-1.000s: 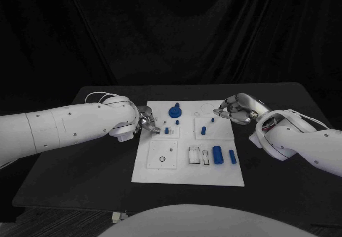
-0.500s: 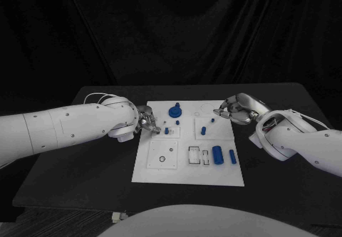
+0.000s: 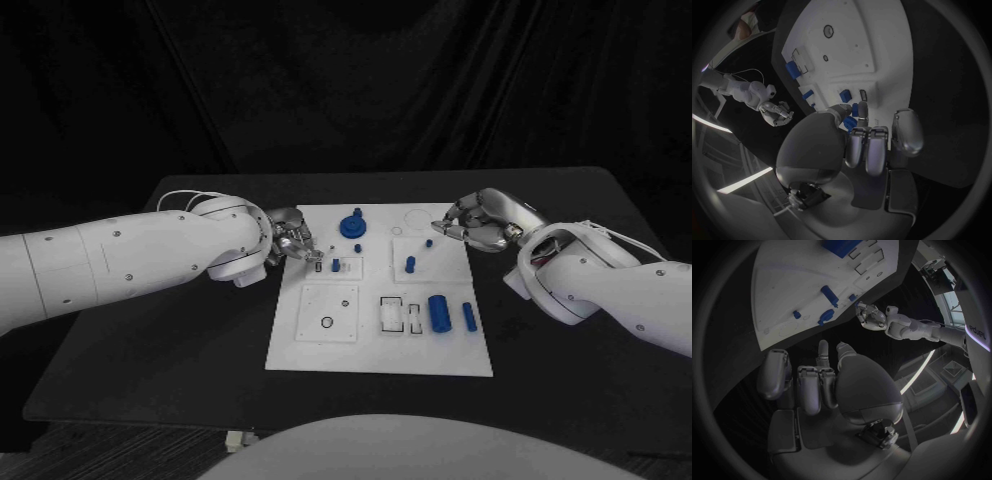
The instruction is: Assemble the parts on the task board
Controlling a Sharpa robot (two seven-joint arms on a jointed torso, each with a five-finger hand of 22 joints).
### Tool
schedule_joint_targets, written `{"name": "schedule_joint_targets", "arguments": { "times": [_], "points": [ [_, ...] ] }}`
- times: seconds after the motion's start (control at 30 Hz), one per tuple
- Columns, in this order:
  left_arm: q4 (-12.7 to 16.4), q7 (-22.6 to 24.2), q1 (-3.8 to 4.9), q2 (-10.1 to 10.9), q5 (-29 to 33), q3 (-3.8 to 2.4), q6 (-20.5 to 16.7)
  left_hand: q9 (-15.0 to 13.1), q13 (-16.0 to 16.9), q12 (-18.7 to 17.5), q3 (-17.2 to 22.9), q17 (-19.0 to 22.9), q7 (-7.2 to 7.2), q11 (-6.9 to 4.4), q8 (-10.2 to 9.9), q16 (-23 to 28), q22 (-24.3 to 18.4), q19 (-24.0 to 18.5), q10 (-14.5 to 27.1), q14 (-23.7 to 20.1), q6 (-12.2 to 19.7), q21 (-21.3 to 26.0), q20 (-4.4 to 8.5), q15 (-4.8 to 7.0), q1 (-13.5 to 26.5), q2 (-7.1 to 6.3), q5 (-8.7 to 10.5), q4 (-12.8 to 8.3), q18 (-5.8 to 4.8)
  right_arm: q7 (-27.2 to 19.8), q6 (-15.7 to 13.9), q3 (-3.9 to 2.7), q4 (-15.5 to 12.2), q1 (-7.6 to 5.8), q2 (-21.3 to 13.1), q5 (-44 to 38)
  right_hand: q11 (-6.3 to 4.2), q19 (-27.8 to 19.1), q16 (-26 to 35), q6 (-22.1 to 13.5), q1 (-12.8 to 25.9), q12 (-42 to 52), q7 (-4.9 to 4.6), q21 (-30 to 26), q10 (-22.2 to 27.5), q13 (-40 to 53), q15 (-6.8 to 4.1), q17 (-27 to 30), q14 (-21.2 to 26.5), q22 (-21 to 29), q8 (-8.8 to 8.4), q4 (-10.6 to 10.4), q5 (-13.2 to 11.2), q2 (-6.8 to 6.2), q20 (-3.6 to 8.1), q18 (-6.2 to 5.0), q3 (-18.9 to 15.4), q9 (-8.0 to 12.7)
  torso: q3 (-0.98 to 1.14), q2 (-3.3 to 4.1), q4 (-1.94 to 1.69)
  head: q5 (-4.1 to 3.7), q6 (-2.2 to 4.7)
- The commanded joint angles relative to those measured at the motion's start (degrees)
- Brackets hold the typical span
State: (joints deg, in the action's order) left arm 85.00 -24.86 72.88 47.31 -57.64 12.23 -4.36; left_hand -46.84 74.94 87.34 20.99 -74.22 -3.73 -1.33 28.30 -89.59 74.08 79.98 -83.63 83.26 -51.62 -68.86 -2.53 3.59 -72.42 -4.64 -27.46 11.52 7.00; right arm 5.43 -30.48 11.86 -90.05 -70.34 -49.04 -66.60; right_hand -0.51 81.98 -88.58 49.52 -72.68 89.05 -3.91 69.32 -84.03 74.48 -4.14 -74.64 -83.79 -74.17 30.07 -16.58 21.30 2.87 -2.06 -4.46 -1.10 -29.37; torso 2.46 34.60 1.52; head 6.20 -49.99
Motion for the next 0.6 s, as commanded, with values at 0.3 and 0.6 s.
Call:
{"name": "schedule_joint_targets", "arguments": {
  "times": [0.3,0.6],
  "points": [
    [-3.0,-3.8,1.19,-1.5,4.5,-0.08,11.9,-1.5,10.0,-1.0,9.1,-14.6,1.49,-0.45,2.3,0.0,9.6,-0.2,-2.5,6.1,-0.5,0.8,0.52,0.82,-0.4,-1.67,0.19,-2.4,-2.2,1.1,0.0,-0.04,0.0,0.15,0.1,-0.3,-0.06,0.1,-1.4,-0.5,-0.7,1.0,0.36,-1.0,-6.0,15.5,0.09,-15.4,-6.2,-9.7,0.21,0.4,1.3,0.04,-0.22,-0.18,0.5,-0.3,0.03,-0.03,0.01,0.0,-0.01],
    [-5.7,-5.8,1.33,-3.6,4.7,-0.08,15.6,-1.5,9.8,-1.1,9.5,-14.5,1.45,-0.43,2.2,0.0,9.5,-0.3,-2.4,6.1,-0.1,0.9,0.5,0.81,-0.2,-2.1,0.4,-2.8,-2.16,1.1,0.0,-0.04,0.0,0.15,0.2,-0.3,-0.07,0.1,-1.4,-0.5,-0.8,1.0,0.38,-1.0,-6.0,15.5,0.08,-15.4,-6.2,-9.7,0.22,0.4,1.4,0.09,-0.22,-0.18,0.6,-0.3,-0.01,0.03,0.01,-0.06,-0.01]
  ]
}}
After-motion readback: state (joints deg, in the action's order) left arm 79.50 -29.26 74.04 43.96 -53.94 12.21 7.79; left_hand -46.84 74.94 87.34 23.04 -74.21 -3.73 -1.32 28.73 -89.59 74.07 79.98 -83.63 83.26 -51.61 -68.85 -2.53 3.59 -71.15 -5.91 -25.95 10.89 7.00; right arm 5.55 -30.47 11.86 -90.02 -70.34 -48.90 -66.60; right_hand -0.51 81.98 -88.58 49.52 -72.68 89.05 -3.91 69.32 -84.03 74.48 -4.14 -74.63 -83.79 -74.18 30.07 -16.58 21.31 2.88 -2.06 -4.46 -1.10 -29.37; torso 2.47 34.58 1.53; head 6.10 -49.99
